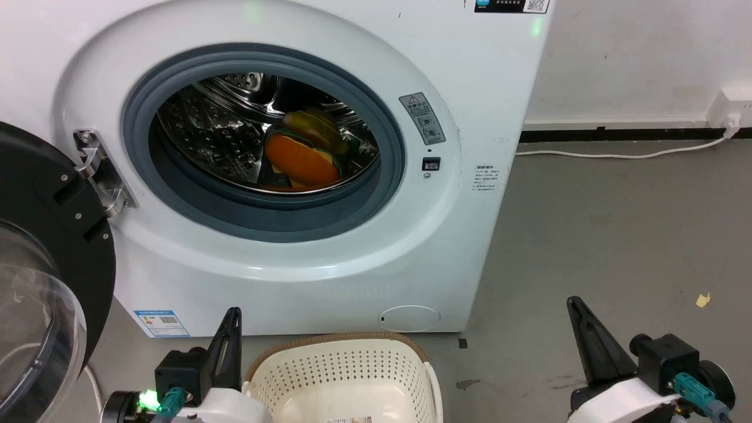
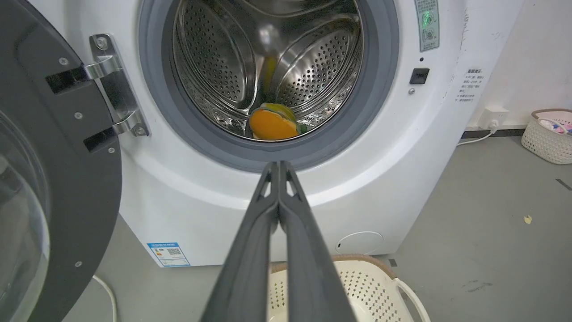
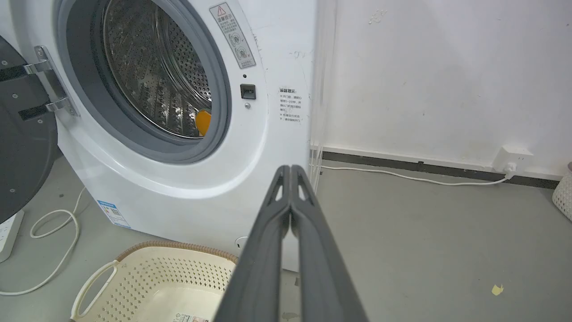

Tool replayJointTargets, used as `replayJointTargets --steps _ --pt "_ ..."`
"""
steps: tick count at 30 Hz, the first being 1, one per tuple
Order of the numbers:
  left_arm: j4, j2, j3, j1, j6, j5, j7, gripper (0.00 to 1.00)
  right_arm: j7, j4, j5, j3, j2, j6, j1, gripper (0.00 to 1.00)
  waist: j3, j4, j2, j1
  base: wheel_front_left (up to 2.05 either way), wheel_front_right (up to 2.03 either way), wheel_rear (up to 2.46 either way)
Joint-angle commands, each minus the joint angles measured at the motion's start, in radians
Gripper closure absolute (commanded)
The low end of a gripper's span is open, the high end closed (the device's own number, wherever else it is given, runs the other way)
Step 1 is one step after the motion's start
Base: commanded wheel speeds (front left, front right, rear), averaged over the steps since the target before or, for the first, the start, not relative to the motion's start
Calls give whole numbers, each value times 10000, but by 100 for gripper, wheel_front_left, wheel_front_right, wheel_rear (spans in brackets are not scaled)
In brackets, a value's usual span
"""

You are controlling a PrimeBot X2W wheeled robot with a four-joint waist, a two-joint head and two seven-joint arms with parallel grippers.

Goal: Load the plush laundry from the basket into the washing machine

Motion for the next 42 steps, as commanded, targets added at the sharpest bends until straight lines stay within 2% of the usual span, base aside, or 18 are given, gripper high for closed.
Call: replayJointTargets --steps 1,42 --pt "-70 -83 109 -180 -61 135 66 100 62 -75 -112 -39 0 4 -127 100 -1 -4 0 0 0 0 0" --pt "-394 -662 886 -330 -510 1015 880 100 882 -297 -514 -239 -1 6 -248 100 -32 -88 0 0 0 0 0"
